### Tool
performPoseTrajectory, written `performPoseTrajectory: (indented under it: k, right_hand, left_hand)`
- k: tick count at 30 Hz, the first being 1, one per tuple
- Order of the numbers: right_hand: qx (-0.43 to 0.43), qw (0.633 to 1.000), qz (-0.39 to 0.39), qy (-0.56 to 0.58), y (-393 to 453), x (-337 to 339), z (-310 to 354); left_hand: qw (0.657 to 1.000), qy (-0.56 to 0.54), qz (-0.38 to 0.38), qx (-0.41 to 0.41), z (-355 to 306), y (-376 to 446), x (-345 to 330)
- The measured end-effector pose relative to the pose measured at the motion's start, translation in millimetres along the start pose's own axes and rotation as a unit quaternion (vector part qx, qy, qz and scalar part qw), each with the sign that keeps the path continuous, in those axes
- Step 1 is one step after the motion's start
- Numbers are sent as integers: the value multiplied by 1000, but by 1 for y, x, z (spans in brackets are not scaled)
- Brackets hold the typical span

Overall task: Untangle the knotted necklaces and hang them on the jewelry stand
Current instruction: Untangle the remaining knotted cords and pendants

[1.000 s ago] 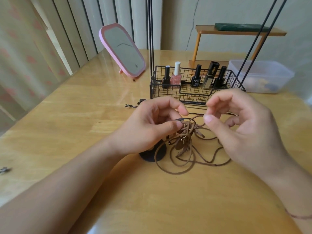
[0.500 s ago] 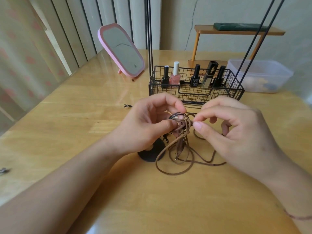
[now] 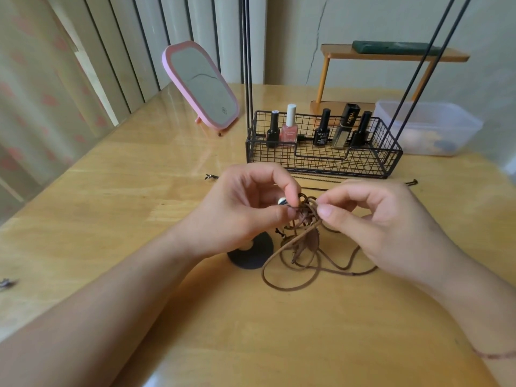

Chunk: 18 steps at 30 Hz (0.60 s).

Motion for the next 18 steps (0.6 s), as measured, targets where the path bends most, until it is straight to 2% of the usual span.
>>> performPoseTrajectory:
  k: [4, 18]
  right_hand:
    - [-57, 997, 0, 57, 1, 1, -6]
    - [-19, 999, 5, -45, 0, 2, 2]
  left_hand:
    - [1000, 9, 1, 2, -1, 0, 1]
    - [989, 149, 1, 14, -1, -3, -5]
Point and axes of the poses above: each hand's wrist, its own y-axis towards the middle knuckle, its own x-axis out of the back of the hand, z = x × y, the point moved 6 cm from there along y, towards the middle knuckle, and after that the axes turned 5 degrees about y, right-handed, at the moved point
